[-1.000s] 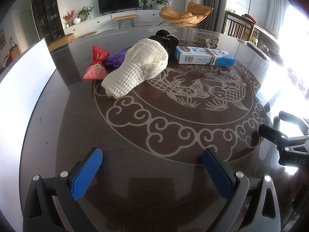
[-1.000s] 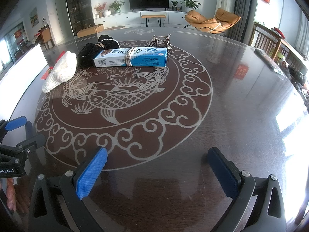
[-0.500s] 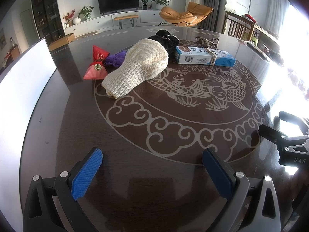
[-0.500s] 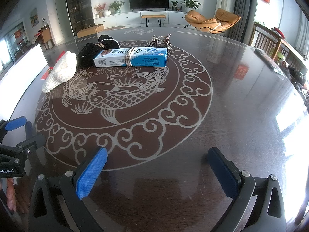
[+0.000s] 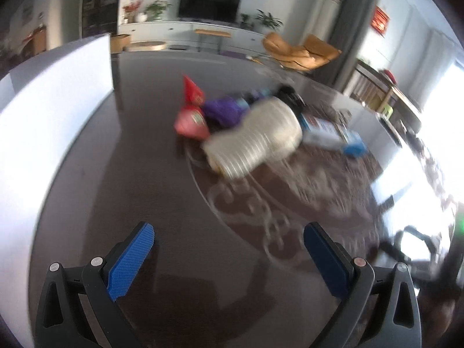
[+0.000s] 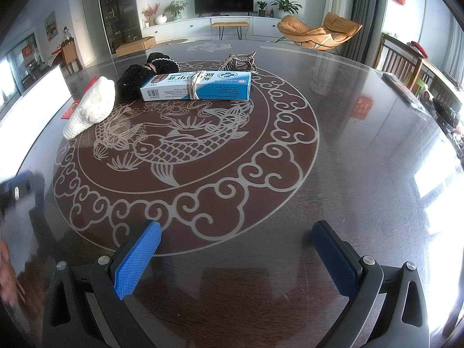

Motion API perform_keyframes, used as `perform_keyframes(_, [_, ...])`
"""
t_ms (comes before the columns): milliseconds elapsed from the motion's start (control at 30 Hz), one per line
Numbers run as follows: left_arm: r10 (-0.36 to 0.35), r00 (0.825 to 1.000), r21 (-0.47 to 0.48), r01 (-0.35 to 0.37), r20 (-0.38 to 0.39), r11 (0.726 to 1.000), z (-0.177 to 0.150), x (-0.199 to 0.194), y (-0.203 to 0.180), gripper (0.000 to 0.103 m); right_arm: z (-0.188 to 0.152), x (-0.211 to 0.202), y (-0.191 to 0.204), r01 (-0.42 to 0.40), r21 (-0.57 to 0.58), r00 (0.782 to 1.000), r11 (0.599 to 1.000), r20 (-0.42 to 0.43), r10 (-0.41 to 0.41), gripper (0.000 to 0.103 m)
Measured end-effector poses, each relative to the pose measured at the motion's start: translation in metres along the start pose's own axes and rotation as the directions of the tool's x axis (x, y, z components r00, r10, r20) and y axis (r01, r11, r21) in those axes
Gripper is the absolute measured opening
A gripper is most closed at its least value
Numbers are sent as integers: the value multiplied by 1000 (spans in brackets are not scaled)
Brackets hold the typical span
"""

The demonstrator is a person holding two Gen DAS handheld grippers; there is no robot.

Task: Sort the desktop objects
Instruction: 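Grasp the white knit hat with the left gripper and lift it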

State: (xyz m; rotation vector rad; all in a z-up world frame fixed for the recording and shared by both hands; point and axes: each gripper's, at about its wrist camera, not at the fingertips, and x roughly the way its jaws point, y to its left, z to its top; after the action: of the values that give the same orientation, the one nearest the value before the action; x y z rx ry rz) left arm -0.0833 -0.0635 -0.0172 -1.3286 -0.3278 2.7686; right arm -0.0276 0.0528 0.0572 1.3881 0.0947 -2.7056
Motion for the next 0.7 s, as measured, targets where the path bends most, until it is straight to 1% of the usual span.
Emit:
perform_keyframes(67, [-24, 1000, -4, 24, 20, 1000, 21, 1, -2, 103, 0, 0, 0, 0, 0, 1000, 1000, 0, 0, 103])
perform_keyframes(133, [-24, 999, 58, 22, 29, 998, 41, 9, -17, 103, 0, 0, 0, 0, 0, 1000, 1000, 0, 0, 103])
perform_keyframes(167, [-5, 1000, 118, 2, 23, 993, 51, 18, -28, 103, 0, 0, 0, 0, 0, 1000, 1000, 0, 0, 103])
perform_keyframes(200, [31, 999, 179, -34, 20, 983, 59, 28, -39, 103, 0, 0, 0, 0, 0, 1000, 1000, 0, 0, 103])
perform_keyframes(267, [105, 994, 270, -106, 18, 957, 71, 49, -58, 103, 0, 0, 0, 0, 0, 1000, 1000, 0, 0, 103])
perform_keyframes(333, [139, 990, 316, -136, 12, 939, 77, 68, -70, 103, 0, 0, 0, 0, 0, 1000, 1000, 0, 0, 103])
perform_keyframes(433, [169, 984, 349, -140, -52, 927, 81, 98, -79, 103, 0, 0, 0, 0, 0, 1000, 1000, 0, 0, 103])
perform_keyframes(467, [179, 982, 362, -145, -63, 921, 79, 103, -81, 103, 0, 0, 0, 0, 0, 1000, 1000, 0, 0, 103])
perform_keyframes(500, [181, 982, 379, -151, -45, 913, 76, 104, -83, 93, 0, 0, 0, 0, 0, 1000, 1000, 0, 0, 103])
perform_keyframes(533, [183, 983, 388, -171, 6, 905, 73, 97, -85, 77, 0, 0, 0, 0, 0, 1000, 1000, 0, 0, 103])
perform_keyframes(567, [196, 980, 385, -190, 22, 903, 71, 93, -84, 55, 0, 0, 0, 0, 0, 1000, 1000, 0, 0, 103])
perform_keyframes(600, [197, 980, 371, -190, 19, 909, 70, 90, -83, 49, 0, 0, 0, 0, 0, 1000, 1000, 0, 0, 103])
perform_keyframes(667, [178, 984, 323, -174, 17, 930, 66, 79, -77, 48, 0, 0, 0, 0, 0, 1000, 1000, 0, 0, 103])
perform_keyframes(700, [182, 983, 299, -179, 20, 937, 62, 72, -73, 48, 0, 0, 0, 0, 0, 1000, 1000, 0, 0, 103])
